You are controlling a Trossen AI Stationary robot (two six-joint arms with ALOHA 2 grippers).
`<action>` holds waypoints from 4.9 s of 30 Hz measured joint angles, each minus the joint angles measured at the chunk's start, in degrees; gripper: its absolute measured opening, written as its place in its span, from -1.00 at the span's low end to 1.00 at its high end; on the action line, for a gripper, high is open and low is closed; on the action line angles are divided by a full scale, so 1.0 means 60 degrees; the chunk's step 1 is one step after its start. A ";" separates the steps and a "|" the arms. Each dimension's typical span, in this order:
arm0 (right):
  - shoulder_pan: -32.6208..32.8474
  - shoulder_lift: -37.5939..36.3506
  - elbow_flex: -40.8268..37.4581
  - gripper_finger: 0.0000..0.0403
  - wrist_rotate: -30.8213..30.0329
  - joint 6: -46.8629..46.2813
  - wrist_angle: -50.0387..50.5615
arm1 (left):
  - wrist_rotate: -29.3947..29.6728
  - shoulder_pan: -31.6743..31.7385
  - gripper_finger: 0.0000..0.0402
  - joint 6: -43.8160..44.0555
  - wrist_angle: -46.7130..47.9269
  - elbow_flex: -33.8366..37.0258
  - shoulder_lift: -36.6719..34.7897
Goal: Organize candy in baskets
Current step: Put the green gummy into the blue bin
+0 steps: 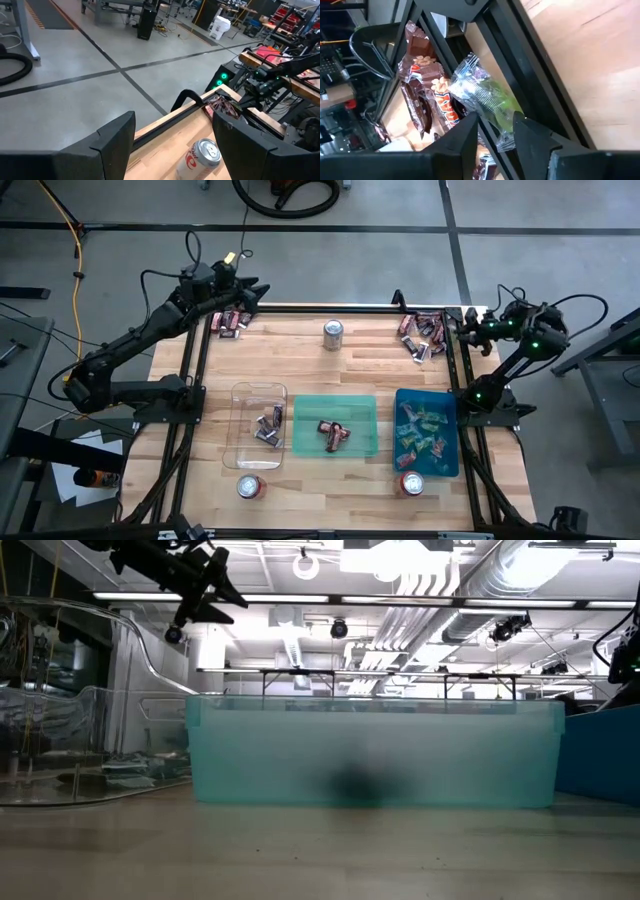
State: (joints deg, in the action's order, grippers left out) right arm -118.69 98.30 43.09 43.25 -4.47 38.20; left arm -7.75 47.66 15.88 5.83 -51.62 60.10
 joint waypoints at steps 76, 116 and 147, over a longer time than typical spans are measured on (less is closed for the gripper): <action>-0.1963 -1.1589 0.4134 -1.00 0.2392 -0.8176 -0.8061 | -0.0834 -0.0351 0.26 0.0132 -0.0089 0.0000 0.0000; 0.9085 -0.4756 0.9293 -1.00 0.1577 -0.7326 -0.8000 | -0.0834 -0.1035 0.26 0.0845 -0.0515 0.0000 0.0000; 1.9806 -0.6332 0.3604 -1.00 -0.3051 -0.6165 0.6023 | -0.1180 -0.1035 0.26 0.1168 -0.0304 0.0000 -0.0036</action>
State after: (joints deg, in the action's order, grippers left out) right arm 0.14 60.31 64.72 24.95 -41.46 74.34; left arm -14.83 41.45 22.89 4.01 -51.62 59.88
